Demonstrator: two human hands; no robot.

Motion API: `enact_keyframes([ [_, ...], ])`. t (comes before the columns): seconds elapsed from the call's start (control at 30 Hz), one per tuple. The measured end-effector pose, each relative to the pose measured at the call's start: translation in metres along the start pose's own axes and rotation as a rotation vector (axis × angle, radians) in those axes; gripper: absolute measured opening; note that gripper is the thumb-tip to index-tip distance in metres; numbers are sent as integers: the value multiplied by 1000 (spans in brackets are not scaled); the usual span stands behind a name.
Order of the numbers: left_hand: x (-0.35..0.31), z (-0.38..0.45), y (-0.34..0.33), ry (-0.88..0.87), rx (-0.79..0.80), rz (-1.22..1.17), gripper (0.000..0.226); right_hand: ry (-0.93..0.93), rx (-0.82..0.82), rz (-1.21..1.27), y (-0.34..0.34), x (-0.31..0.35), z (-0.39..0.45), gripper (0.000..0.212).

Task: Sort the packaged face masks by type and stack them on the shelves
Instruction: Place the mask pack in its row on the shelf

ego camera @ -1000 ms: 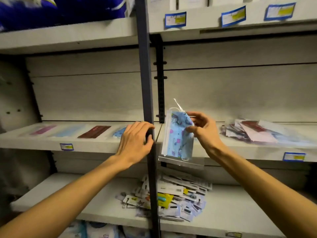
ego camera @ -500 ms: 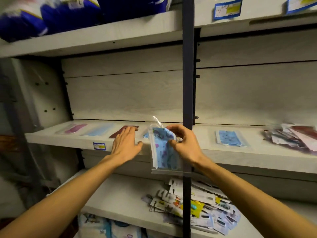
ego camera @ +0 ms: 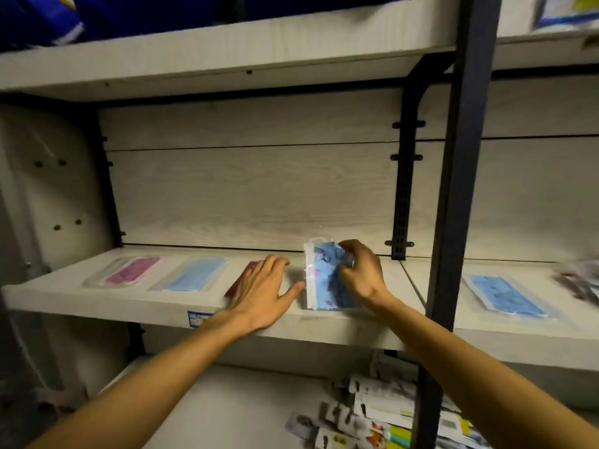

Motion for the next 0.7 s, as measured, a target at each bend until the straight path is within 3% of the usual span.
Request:
enact_keyframes([
  [0.17, -3, 18, -35, -211, 241, -130, 65, -93, -28, -486, -12, -20, 16, 48],
  [0.33, -6, 31, -55, -257, 389, -133, 55, -107, 38, -552, -19, -32, 16, 47],
  [0.43, -5, 32, -60, -237, 422, -126, 59, -73, 124, -605, -25, -28, 9, 37],
  [0.57, -2, 29, -66, -193, 486, -86, 67, -53, 138, -654, -23, -11, -6, 40],
  [0.7, -1, 19, -52, -150, 362, -106, 68, 71, 153, -805, -16, 7, -38, 44],
])
Point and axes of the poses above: each hand's wrist, its own z-axis towards the middle knuckle, its own y-axis out of the back of the hand, x = y × z, the point moved 10 cm from there along z, towards the middle knuckle, and after that the axes turned 8 degrees about x, right-handed, at the moved point
